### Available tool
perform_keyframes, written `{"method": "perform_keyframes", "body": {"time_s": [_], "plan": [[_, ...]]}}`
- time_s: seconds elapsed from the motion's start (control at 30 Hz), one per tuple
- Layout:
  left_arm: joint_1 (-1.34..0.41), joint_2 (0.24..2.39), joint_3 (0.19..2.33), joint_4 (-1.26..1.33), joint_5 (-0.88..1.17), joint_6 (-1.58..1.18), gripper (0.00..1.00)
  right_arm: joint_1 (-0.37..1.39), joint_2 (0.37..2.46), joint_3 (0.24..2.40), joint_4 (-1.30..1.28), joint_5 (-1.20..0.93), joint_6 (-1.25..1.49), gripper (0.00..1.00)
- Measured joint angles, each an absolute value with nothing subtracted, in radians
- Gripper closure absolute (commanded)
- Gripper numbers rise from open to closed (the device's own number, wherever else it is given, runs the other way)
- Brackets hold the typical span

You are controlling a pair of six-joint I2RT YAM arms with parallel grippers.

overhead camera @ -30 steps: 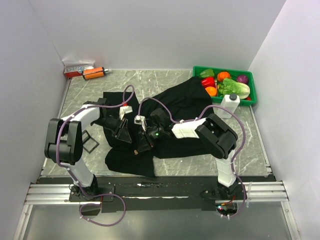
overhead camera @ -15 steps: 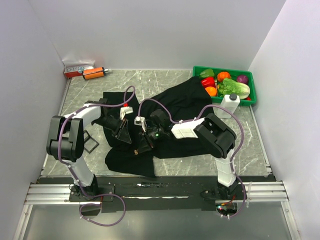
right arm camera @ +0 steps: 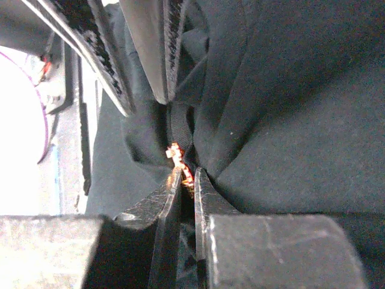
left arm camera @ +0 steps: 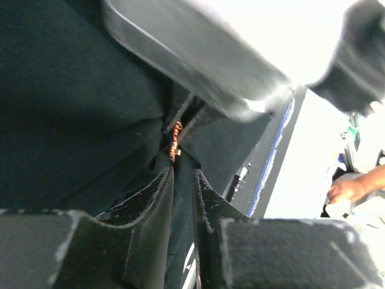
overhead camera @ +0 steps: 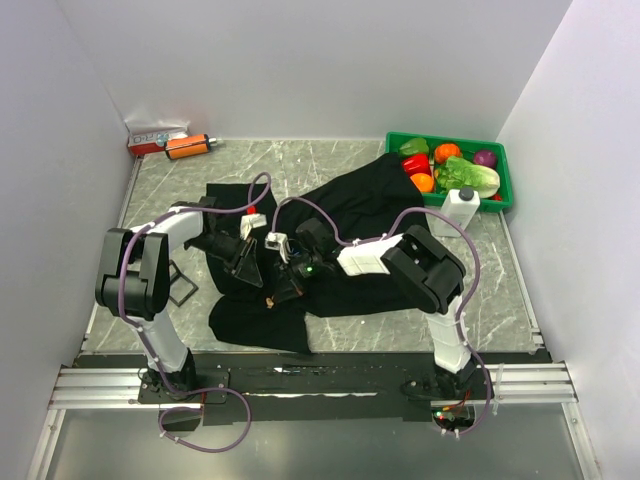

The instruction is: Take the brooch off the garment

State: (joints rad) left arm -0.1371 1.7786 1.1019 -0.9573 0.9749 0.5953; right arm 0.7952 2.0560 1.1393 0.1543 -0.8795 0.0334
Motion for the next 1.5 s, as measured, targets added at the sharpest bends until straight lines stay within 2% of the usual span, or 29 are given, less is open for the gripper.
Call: {"method": "perform_keyframes", "body": {"time_s": [0.23, 0.4, 0.87, 1.17, 1.5], "plan": [[-0.137, 1.767, 1.098, -0.861, 0.933, 0.474, 0.73, 0.827, 2.016, 1.140, 0.126, -0.777, -0.037, 1.00], [-0.137, 1.765, 1.098, -0.867, 0.960, 0.484, 0.73, 0.811, 1.948, 1.076, 0.134, -0.774, -0.071, 1.00], [-0.137, 1.764, 1.087, -0.914, 1.107, 0.554, 0.64, 0.698, 1.885, 1.073, 0.218, -0.860, 0.189, 1.00], [-0.137, 1.762, 1.058, -0.851, 1.124, 0.498, 0.65, 0.695, 1.885, 1.073, 0.284, -0.866, 0.327, 1.00], [-0.137, 1.771, 1.058, -0.802, 1.148, 0.453, 0.72, 0.691, 1.902, 1.073, 0.318, -0.871, 0.397, 1.00]]}}
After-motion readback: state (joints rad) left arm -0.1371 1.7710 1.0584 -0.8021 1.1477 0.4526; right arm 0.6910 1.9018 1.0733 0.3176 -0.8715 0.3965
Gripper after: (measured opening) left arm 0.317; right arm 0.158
